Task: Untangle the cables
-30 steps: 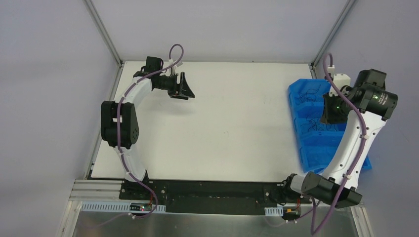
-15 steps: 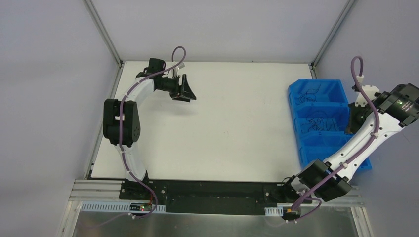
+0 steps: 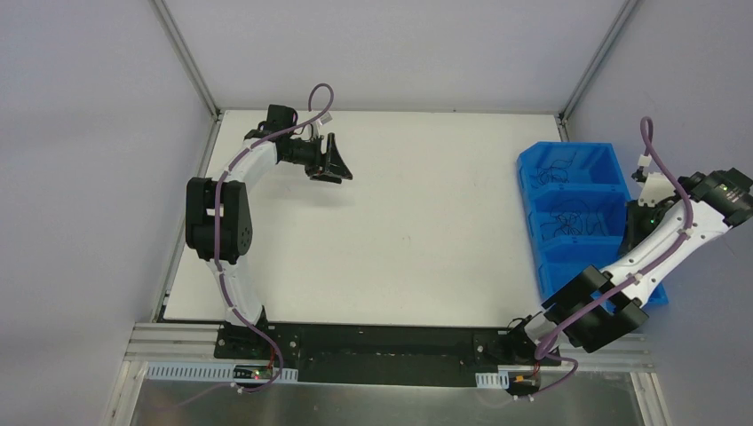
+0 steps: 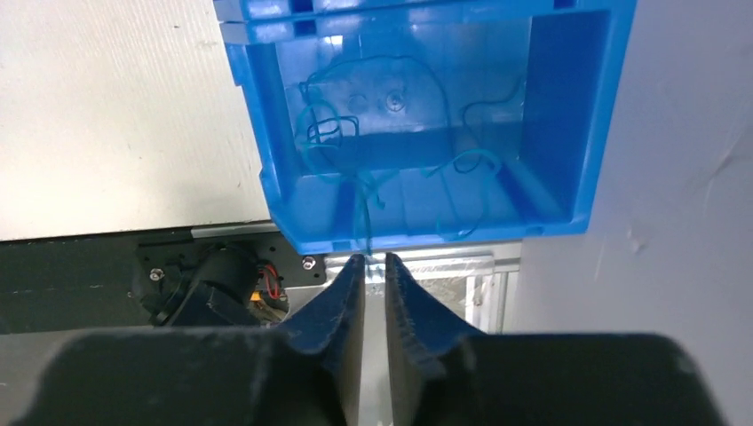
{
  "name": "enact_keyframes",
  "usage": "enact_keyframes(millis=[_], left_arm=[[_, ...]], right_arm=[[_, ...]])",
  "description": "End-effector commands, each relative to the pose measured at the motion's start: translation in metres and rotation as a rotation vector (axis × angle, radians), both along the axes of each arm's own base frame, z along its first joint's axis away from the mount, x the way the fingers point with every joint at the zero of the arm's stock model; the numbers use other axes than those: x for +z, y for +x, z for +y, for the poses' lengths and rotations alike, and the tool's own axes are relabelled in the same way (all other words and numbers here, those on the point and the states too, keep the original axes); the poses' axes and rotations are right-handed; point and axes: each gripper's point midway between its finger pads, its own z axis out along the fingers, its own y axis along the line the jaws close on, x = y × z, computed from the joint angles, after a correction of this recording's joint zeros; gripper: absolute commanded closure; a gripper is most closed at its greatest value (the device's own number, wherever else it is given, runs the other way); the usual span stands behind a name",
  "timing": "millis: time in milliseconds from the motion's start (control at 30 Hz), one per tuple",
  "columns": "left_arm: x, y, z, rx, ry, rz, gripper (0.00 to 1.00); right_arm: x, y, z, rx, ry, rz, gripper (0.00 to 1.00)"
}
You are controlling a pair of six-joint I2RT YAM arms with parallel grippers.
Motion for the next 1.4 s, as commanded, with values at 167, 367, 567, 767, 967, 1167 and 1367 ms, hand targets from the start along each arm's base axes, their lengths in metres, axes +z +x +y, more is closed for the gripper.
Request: enact_keyframes(millis=[167,367,567,767,967,1167,1367], left_arm=[[0.011,-0.001,0.002,0.004,0.031,-0.037,0.34],[0.018,-0.005,0.017,0.038,0.035,-0.03,0.22],[0.027,-0.01,0.041,0.08,0.12,-0.042,0.01],[0.052,0.006,0.112,0.178,0.378,-0.061,0.01],[0.064,0.0,0.179,0.32,0.525,0.009,0.01],[0.054,-0.026,0.206,0.421,0.686,0.065,0.01],[0.041,-0.058,0.203,0.421,0.744,0.094,0.01]], right_arm=[[0.017,0.041,0.014,0.025,-0.007,-0.101,0.37],[0.034,0.087,0.072,0.095,0.026,-0.203,0.14],[0.059,0.154,0.133,0.142,0.166,-0.334,0.01],[0.074,0.234,0.179,0.127,0.32,-0.461,0.01],[0.051,0.291,0.25,0.215,0.406,-0.413,0.01],[0.0,0.297,0.31,0.297,0.457,-0.283,0.0],[-0.03,0.274,0.327,0.33,0.48,-0.246,0.01]])
